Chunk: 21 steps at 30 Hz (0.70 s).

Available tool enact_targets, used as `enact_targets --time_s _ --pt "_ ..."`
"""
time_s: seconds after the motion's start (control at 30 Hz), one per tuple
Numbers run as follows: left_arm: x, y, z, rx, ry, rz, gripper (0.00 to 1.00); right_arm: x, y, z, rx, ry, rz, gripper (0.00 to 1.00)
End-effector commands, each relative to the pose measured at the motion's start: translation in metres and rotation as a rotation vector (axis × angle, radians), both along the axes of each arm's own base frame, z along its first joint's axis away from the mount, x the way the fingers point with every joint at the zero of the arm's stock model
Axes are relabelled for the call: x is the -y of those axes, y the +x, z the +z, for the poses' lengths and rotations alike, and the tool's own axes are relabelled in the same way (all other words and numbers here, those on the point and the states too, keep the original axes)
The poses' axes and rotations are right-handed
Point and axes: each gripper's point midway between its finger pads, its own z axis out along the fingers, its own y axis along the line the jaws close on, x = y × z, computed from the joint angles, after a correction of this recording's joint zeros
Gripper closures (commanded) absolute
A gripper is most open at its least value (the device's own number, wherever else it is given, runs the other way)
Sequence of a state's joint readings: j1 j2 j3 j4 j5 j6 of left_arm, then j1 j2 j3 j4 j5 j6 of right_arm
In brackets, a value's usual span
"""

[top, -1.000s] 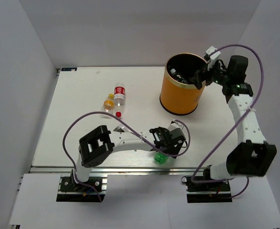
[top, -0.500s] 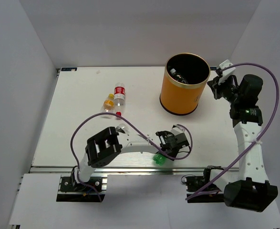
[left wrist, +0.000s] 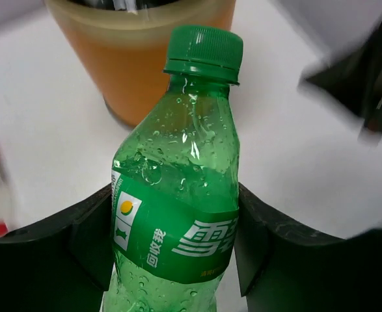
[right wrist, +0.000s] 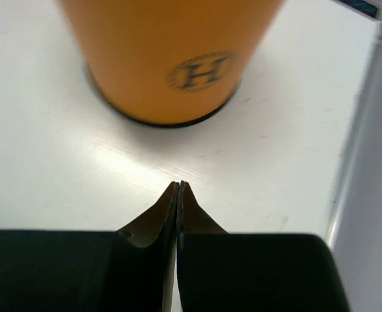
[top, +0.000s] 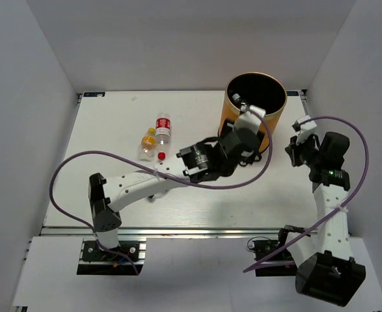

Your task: Put the plastic bottles in the bin

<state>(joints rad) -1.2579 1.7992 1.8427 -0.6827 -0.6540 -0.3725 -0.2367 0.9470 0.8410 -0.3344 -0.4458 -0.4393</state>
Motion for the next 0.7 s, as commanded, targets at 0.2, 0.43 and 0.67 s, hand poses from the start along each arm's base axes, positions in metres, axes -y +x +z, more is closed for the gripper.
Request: enact_targets --time_s 0.2,0.43,0.67 --pt "0.017 0.07 0.18 0.489 -0.237 0.089 0.88 -0.078 -0.097 -0.023 -0.005 0.018 0.508 1.0" --pt "0.037 0.125 0.179 0.588 -0.299 0.124 0.8 -0.093 -0.138 -0.064 -0.076 -0.004 0.691 1.0" --pt "0.036 0.198 0.164 0.608 -0.441 0.212 0.76 -0.098 -0.154 -0.075 -0.081 -0.024 0.772 1.0"
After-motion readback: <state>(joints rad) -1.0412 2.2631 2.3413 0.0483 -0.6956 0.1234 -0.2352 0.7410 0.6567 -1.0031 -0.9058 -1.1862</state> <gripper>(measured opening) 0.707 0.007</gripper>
